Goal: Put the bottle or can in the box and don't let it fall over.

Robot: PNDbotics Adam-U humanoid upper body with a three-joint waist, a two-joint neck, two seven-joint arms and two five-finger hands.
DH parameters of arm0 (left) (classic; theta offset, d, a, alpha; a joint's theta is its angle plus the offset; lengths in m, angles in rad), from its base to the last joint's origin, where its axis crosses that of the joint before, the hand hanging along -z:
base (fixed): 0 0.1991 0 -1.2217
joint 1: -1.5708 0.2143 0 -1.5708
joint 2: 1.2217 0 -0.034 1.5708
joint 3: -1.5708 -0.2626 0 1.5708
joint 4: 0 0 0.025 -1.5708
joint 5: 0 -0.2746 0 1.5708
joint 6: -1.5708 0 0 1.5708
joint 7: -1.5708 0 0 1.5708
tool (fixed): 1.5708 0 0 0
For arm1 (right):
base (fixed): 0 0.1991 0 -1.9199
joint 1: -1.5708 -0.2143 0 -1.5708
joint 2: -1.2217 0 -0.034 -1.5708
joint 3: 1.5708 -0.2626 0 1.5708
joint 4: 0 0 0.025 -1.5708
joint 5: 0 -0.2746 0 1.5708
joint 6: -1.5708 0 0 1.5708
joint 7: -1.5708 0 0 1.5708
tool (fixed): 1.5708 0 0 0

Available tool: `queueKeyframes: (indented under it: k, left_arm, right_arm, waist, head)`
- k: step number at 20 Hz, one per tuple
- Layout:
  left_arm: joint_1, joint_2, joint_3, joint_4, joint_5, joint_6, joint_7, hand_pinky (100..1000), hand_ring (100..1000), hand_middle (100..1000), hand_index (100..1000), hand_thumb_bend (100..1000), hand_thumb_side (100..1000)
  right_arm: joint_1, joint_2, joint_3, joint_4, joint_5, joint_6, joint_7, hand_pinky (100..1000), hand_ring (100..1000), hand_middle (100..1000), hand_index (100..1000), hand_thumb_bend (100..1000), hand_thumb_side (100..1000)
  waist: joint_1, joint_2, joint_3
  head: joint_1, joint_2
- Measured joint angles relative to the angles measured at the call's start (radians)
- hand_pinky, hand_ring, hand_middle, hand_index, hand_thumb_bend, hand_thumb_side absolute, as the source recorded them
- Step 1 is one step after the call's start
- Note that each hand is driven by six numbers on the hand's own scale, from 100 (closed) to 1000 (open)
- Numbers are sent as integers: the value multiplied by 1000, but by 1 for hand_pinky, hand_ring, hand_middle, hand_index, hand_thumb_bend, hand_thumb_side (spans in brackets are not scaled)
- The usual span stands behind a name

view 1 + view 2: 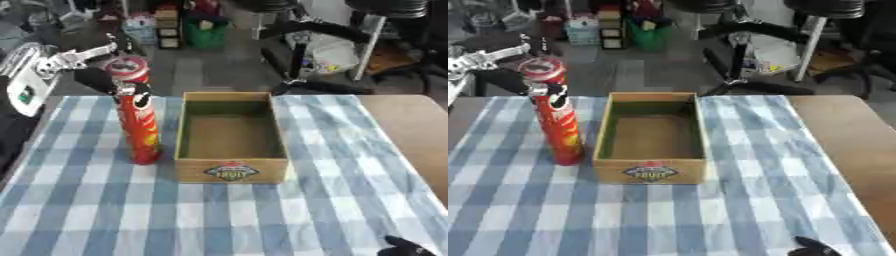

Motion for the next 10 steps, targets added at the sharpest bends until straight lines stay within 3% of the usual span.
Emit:
queueKeyframes:
  k: [10]
  left_arm:
    - [1, 0, 7, 26, 0, 11, -1, 812, 840, 844, 879, 424, 731]
  right_arm:
    - [0, 1, 0, 0, 1, -1, 2, 522, 587, 656, 846, 100, 688]
  waist:
    - [0, 1, -3]
  head:
    - [0, 0]
